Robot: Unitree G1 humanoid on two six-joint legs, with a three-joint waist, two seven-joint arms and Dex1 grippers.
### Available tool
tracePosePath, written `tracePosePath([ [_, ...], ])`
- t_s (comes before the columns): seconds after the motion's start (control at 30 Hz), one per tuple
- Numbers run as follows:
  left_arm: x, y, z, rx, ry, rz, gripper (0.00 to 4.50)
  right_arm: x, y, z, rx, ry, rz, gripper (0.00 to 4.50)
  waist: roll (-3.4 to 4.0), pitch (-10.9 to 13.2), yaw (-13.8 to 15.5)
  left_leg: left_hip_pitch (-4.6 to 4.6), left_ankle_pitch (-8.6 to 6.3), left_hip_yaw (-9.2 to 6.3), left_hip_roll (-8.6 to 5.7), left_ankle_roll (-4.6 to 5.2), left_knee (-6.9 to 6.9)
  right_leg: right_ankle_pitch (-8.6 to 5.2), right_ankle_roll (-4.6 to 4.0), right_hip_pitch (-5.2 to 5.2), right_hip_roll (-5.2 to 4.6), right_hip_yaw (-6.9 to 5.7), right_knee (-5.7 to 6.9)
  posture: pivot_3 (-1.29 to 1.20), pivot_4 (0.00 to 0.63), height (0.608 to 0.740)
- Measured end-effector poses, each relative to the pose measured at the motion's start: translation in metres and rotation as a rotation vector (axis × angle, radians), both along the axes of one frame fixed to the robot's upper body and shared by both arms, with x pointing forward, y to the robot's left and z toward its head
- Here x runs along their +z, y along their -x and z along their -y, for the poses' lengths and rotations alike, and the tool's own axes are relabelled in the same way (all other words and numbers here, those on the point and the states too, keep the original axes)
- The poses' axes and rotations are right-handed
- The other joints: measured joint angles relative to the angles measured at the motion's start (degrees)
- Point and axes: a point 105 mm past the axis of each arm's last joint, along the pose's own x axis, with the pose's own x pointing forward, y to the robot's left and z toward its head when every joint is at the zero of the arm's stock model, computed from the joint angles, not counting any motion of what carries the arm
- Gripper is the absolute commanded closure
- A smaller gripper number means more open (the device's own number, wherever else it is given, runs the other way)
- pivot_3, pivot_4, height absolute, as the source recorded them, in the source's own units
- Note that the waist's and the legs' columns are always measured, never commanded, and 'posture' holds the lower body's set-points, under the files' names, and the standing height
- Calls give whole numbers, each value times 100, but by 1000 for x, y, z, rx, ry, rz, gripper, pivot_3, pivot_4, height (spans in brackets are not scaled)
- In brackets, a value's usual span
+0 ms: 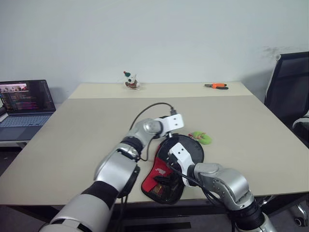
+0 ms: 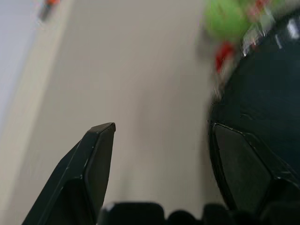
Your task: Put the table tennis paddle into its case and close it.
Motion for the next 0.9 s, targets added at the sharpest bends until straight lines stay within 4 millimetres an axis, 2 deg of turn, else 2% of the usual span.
tracePosePath([
  [0.1,-3,10,-27,-20,126,-152,871,21,-1,5,21,-46,30,0,1,0,35,-36,0,-12,3,0,7,1,-2,-28,-7,-8,-2,0,150,740],
  [0.2,6,26,-46,-88,322,-299,871,48,-4,10,47,-109,88,0,1,0,43,-76,2,-22,7,-1,16,2,-3,-61,-13,-12,5,0,150,740],
  [0.23,13,37,-59,-133,408,-345,871,58,-7,15,51,-115,116,0,2,1,32,-77,2,-29,9,-1,12,2,-3,-64,-17,-3,4,0,150,740],
  [0.3,19,62,-92,-160,518,-418,871,73,-21,45,-35,-114,174,0,2,1,-18,-77,2,-35,14,-2,10,2,-4,-68,-17,4,0,0,150,740],
  [0.37,24,82,-119,-122,550,-431,871,79,-36,76,-146,-115,185,0,2,1,4,-77,2,-40,16,-2,8,1,-7,-74,-17,3,2,0,150,740],
  [0.43,33,97,-124,-118,557,-422,871,79,-44,91,-203,-119,176,0,2,1,54,-76,2,-44,22,-1,11,-1,-11,-73,-19,2,11,0,150,740],
  [0.5,40,108,-121,-131,558,-418,871,76,-49,95,-224,-119,163,0,2,1,104,-74,2,-47,18,-1,13,-1,-11,-69,-17,0,20,0,150,740],
  [0.6,47,125,-121,-126,567,-409,871,61,-64,117,-339,-100,110,0,2,1,140,-63,2,-37,9,0,21,-1,-9,-63,-20,3,37,0,150,740],
  [0.67,50,129,-124,-102,571,-393,871,53,-70,131,-401,-90,87,0,2,1,159,-59,3,-36,9,0,24,-1,-10,-62,-18,2,44,0,150,740],
  [0.9,57,133,-126,-83,556,-356,871,21,-79,154,-555,-52,23,0,2,1,170,-59,3,-6,13,1,24,-2,-11,-70,-15,10,52,0,150,740],
])
